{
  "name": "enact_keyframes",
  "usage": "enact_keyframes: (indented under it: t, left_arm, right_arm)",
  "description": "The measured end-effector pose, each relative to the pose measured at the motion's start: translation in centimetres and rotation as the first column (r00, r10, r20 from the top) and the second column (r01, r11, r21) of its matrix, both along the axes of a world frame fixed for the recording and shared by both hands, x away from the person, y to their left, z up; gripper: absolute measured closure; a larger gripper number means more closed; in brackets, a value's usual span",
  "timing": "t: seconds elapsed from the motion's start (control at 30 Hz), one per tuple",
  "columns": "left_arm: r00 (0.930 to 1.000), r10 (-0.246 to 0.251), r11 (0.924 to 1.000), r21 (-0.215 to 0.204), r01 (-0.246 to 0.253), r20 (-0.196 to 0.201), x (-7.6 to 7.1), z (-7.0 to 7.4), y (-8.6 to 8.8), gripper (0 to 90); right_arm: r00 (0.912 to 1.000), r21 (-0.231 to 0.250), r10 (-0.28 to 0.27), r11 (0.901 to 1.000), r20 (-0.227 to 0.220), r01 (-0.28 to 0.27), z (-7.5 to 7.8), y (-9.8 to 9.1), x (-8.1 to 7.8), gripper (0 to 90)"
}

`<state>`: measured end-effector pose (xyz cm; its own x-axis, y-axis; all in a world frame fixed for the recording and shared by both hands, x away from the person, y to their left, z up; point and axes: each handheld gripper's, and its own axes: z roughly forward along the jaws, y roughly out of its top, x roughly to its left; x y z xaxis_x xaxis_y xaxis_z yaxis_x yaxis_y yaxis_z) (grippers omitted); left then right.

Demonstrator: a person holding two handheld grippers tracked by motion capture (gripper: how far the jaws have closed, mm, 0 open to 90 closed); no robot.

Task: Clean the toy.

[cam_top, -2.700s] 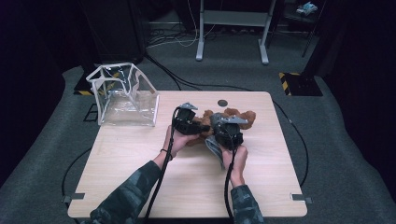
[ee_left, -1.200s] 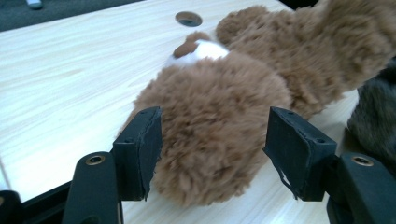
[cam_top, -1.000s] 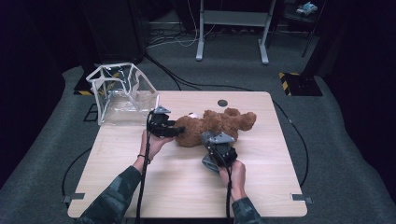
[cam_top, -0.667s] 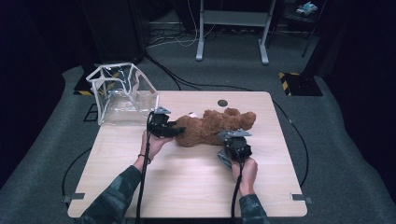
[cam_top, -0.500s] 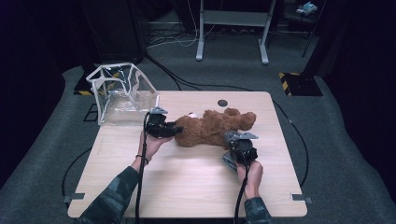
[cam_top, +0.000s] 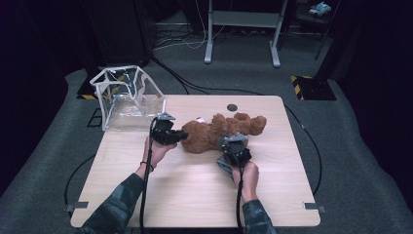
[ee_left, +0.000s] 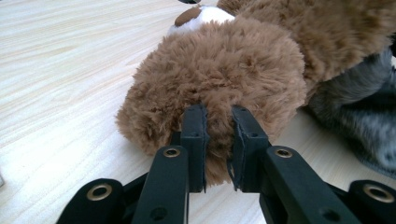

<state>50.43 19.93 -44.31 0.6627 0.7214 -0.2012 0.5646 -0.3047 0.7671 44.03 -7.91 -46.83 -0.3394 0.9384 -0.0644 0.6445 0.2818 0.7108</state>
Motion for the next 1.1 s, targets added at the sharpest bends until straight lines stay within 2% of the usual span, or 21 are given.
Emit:
enact_keyframes:
  t: [0.1, 0.2, 0.3, 0.43, 0.53, 0.57, 0.6, 0.67, 0.7, 0.73, 0.8, 0.87, 0.9, 0.97, 1.0, 1.03, 1.07, 1.1]
  left_arm:
    - [1.0, -0.001, 0.9999, -0.017, 0.001, -0.007, 0.1, -0.1, 0.1, 78.7]
    - [0.9998, 0.006, 0.999, -0.044, -0.007, -0.019, 0.1, -0.3, 0.2, 79.1]
    - [0.9998, 0.009, 0.9986, -0.052, -0.01, -0.019, 0.2, -0.3, 0.2, 79.0]
    - [0.9998, 0.006, 0.9985, -0.054, -0.007, -0.02, 0.1, -0.2, 0.4, 77.8]
    - [0.9997, 0.0, 0.9986, -0.052, -0.002, -0.026, 0.1, -0.1, 0.5, 70.4]
    - [0.9995, -0.008, 0.9988, -0.049, 0.006, -0.032, 0.0, -0.2, 0.6, 69.8]
    - [0.9993, -0.008, 0.9988, -0.048, 0.006, -0.035, 0.0, -0.2, 0.6, 69.9]
    - [0.9994, -0.01, 0.9988, -0.048, 0.009, -0.032, 0.0, -0.2, 0.4, 72.5]
    - [0.9995, -0.014, 0.9991, -0.041, 0.013, -0.027, 0.0, -0.2, 0.3, 75.0]
    - [0.9996, -0.017, 0.9992, -0.037, 0.016, -0.024, 0.1, -0.3, 0.2, 76.9]
    - [0.9996, -0.014, 0.9995, -0.028, 0.014, -0.023, 0.1, -0.3, 0.1, 80.4]
    - [0.9997, -0.01, 0.9995, -0.032, 0.009, -0.024, 0.3, -0.4, 0.2, 81.8]
    - [0.9996, -0.002, 0.9992, -0.04, 0.001, -0.029, 0.3, -0.5, 0.3, 82.1]
    - [0.9997, -0.004, 0.9993, -0.038, 0.003, -0.024, 0.4, -0.5, 0.4, 82.6]
    - [0.9997, -0.007, 0.9993, -0.038, 0.006, -0.023, 0.4, -0.5, 0.5, 82.6]
    - [0.9996, -0.004, 0.999, -0.044, 0.003, -0.029, 0.4, -0.5, 0.5, 82.6]
    - [0.9995, -0.007, 0.9989, -0.047, 0.005, -0.03, 0.4, -0.5, 0.6, 82.6]
    - [0.9994, -0.006, 0.9986, -0.053, 0.005, -0.033, 0.4, -0.6, 0.6, 82.6]
  right_arm:
    - [0.9976, 0.018, -0.065, 0.9977, -0.022, 0.066, -0.5, -1.8, -0.3, 74.4]
    - [0.9995, 0.022, -0.024, 0.9995, -0.019, 0.024, -0.4, -1.5, -1.3, 74.6]
    - [0.9982, 0.017, 0.056, 0.9983, -0.019, -0.056, 0.2, 0.6, -2.3, 74.7]
    - [0.9846, 0.025, 0.175, 0.9843, -0.005, -0.175, 1.6, 4.6, -3.0, 74.7]
    - [0.9728, 0.047, 0.23, 0.9717, 0.023, -0.231, 3.0, 6.9, -2.7, 74.6]
    - [0.9678, 0.047, 0.248, 0.9672, 0.045, -0.25, 3.5, 7.4, -2.4, 74.6]
    - [0.9693, 0.052, 0.242, 0.9684, 0.045, -0.244, 4.0, 8.0, -2.1, 74.6]
    - [0.9638, 0.055, 0.259, 0.9633, 0.062, -0.263, 4.5, 9.0, -0.8, 74.6]
    - [0.9637, 0.069, 0.26, 0.962, 0.06, -0.264, 4.6, 9.4, -0.2, 74.6]
    - [0.9678, 0.077, 0.248, 0.9649, 0.042, -0.251, 4.5, 10.0, 0.2, 74.6]
    - [0.9689, 0.074, 0.246, 0.9661, 0.027, -0.247, 4.0, 10.7, 1.4, 74.7]
    - [0.9747, 0.051, 0.222, 0.9735, 0.024, -0.223, 3.4, 10.8, 2.1, 74.9]
    - [0.9797, 0.065, 0.2, 0.9775, 0.016, -0.201, 3.3, 10.5, 2.3, 74.9]
    - [0.9863, 0.06, 0.164, 0.9845, 0.022, -0.165, 3.4, 9.5, 2.4, 75.0]
    - [0.9914, 0.05, 0.129, 0.9903, 0.023, -0.13, 3.5, 9.0, 2.3, 75.0]
    - [0.9937, 0.03, 0.104, 0.994, 0.043, -0.105, 3.5, 8.3, 2.4, 75.0]
    - [0.9964, 0.018, 0.076, 0.9969, 0.039, -0.077, 3.6, 7.4, 2.4, 75.0]
    - [0.9983, 0.045, 0.041, 0.9981, 0.041, -0.043, 3.6, 6.7, 2.5, 75.1]
